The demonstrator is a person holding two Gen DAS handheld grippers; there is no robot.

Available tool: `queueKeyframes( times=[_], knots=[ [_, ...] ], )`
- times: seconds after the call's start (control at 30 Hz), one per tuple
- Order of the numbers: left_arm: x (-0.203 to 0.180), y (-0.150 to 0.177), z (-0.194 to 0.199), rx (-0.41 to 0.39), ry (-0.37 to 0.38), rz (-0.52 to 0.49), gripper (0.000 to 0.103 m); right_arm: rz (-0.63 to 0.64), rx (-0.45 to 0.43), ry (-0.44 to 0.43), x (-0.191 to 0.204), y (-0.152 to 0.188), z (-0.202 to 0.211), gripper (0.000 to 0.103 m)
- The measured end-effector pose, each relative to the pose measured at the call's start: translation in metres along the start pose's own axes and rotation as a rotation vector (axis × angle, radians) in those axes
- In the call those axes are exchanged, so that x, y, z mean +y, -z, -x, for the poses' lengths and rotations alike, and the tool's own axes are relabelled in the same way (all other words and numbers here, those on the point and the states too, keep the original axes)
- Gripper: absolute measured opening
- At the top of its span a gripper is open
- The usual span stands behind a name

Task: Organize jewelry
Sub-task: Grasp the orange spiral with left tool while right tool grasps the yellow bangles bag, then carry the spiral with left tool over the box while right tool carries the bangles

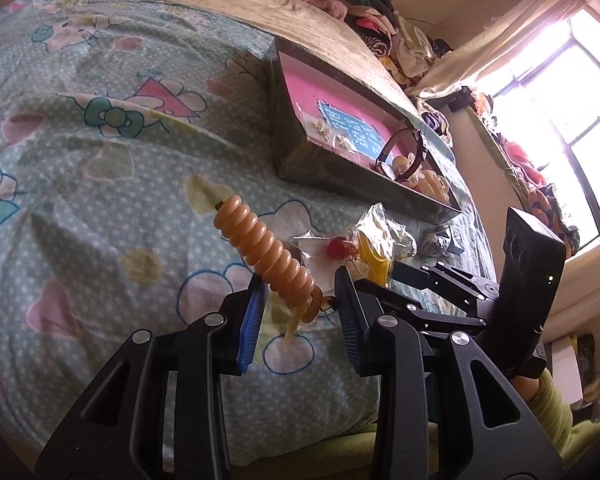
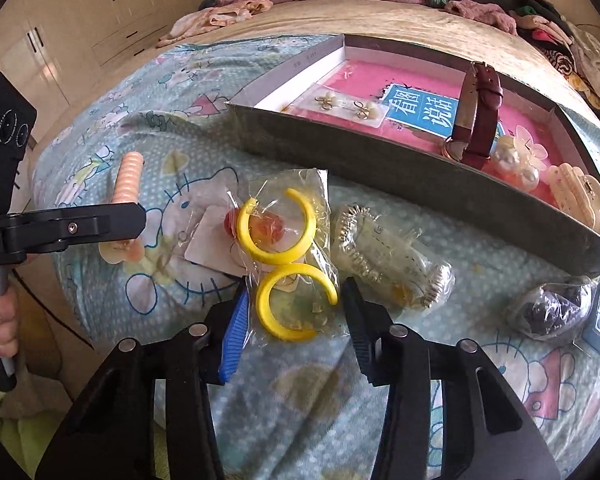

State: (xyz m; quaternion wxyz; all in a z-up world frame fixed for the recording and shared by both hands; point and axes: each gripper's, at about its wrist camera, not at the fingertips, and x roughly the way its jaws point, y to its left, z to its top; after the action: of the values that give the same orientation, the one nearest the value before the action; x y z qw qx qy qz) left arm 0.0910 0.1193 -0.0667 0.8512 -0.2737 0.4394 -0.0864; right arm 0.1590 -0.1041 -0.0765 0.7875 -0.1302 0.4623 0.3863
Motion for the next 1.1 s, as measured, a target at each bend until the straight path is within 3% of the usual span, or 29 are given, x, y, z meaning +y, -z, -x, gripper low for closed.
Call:
queueKeyframes(
  times=[0.3,0.63,1.1],
  knots=[
    [-0.019,-0.007,0.003,-0.021,-0.041,-0.081,0.027,-0.056,-0.108,-0.050,-0.008,0.011,0.039,0.039],
    [-0.050,-0.017,0.003,-0.035,-0.055,-0.165,0.027,-0.101,-0.242,-0.004,-0.032,0.012,0.088,0.038],
    [-0.081,-0.038,-0.013,-0.048,-0.055,-0.247,0.027,-0.177,-0.338,0.047,-0.066,0.018,0.122,0.038]
  ],
)
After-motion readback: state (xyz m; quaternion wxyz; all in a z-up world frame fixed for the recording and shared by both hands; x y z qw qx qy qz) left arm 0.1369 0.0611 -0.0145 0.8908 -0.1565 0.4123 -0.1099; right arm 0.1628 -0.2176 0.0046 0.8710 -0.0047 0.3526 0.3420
